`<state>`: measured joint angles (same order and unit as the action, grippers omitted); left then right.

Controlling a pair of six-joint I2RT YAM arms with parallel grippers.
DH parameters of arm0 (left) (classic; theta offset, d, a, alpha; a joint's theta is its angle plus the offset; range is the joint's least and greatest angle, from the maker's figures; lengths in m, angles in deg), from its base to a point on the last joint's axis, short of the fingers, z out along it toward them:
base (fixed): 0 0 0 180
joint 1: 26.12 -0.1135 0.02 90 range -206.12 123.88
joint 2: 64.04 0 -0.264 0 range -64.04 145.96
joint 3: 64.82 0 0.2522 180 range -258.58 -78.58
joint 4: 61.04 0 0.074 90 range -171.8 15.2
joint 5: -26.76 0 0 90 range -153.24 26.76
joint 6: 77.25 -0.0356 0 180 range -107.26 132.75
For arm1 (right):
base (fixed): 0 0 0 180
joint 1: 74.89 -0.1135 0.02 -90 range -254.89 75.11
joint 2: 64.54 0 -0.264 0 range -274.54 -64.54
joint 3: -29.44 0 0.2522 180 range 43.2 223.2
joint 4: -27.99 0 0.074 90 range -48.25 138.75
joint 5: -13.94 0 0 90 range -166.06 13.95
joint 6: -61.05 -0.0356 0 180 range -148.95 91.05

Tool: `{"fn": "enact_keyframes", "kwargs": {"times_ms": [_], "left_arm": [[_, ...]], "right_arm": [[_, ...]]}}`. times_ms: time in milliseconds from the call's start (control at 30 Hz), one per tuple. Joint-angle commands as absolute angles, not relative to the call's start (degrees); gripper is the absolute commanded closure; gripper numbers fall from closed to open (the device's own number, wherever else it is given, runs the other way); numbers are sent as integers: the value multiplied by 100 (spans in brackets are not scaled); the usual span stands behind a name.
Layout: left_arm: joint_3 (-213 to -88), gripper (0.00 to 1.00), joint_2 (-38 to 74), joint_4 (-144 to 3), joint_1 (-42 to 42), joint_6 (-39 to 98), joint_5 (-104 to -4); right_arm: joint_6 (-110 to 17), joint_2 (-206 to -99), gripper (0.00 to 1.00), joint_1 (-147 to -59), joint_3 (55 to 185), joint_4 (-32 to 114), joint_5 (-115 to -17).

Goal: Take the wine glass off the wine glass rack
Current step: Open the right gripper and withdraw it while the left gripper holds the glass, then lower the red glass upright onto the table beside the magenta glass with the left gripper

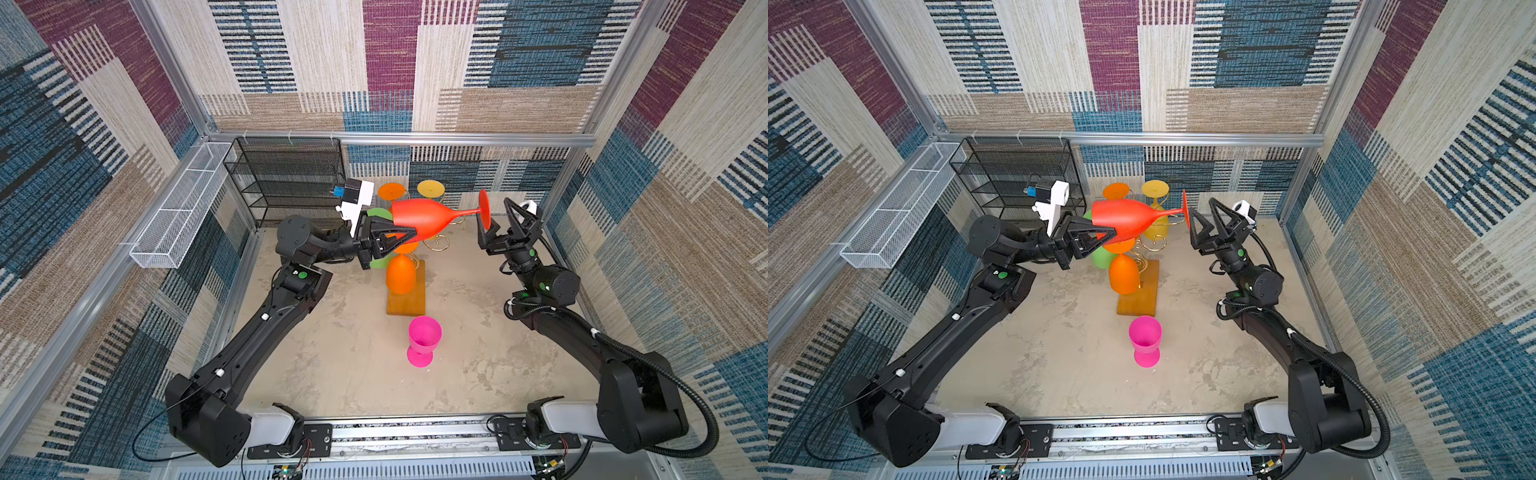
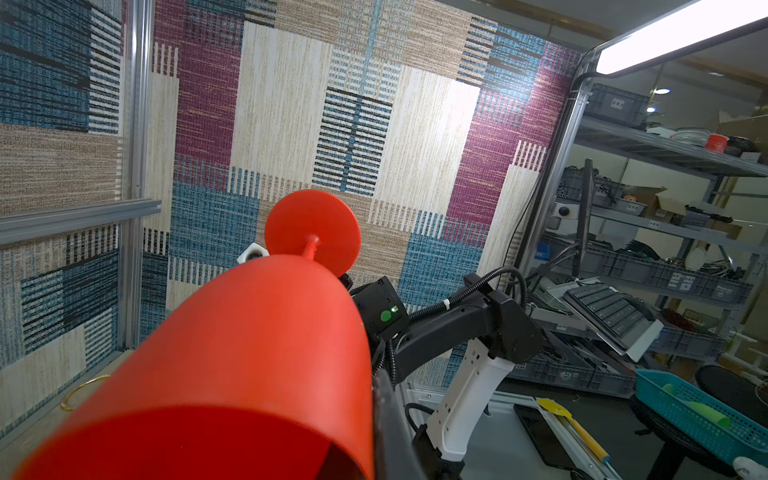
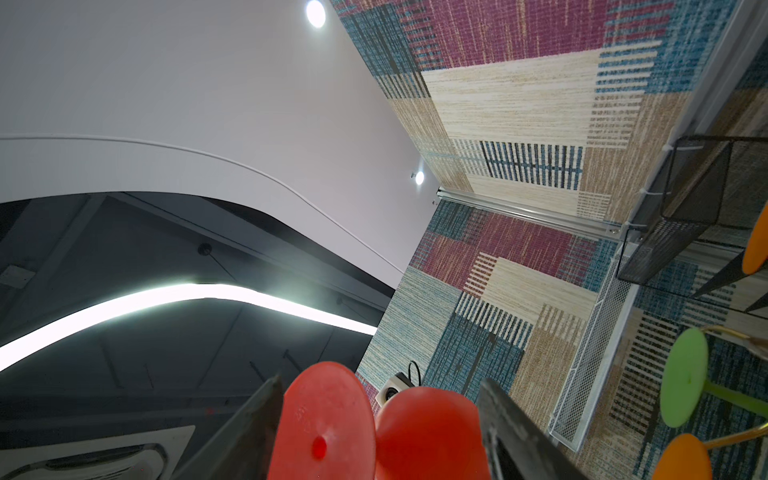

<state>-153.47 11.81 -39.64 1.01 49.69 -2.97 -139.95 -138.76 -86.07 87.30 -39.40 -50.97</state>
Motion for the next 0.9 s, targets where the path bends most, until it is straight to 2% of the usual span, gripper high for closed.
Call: {"fn": "enact_keyframes", "kwargs": {"times_ms": [0,67,133,200,267,367,567,867], "left_arm": [[-15555,100,845,-5403,120,3972,-482],[-15756,100,601,-6520,160,3288,-887],[-16020,100,405,-7558,189,2742,-1235],[-16352,100,208,-8821,268,2074,-1716],[-16683,100,66,-10072,446,1437,-2317],[-17081,100,-93,-11400,797,1072,-3247],[-17807,100,-304,-13371,1518,906,-3954],[-18066,100,-424,-15038,1712,952,-4516]], "right_arm": [[-13013,-13235,23,-8345,8633,-4138,-4708],[-11848,-12648,22,-8229,8804,-2505,-4527],[-10076,-12090,21,-8226,9378,-183,-4656],[-8292,-11703,21,-8288,10159,1790,-5237],[-7383,-11460,21,-8288,10534,2888,-5847],[-6636,-11200,21,-8288,10706,3462,-6428],[-6286,-11148,21,-8282,10589,3841,-6586],[-6274,-11473,21,-8288,10851,4119,-6975]]}}
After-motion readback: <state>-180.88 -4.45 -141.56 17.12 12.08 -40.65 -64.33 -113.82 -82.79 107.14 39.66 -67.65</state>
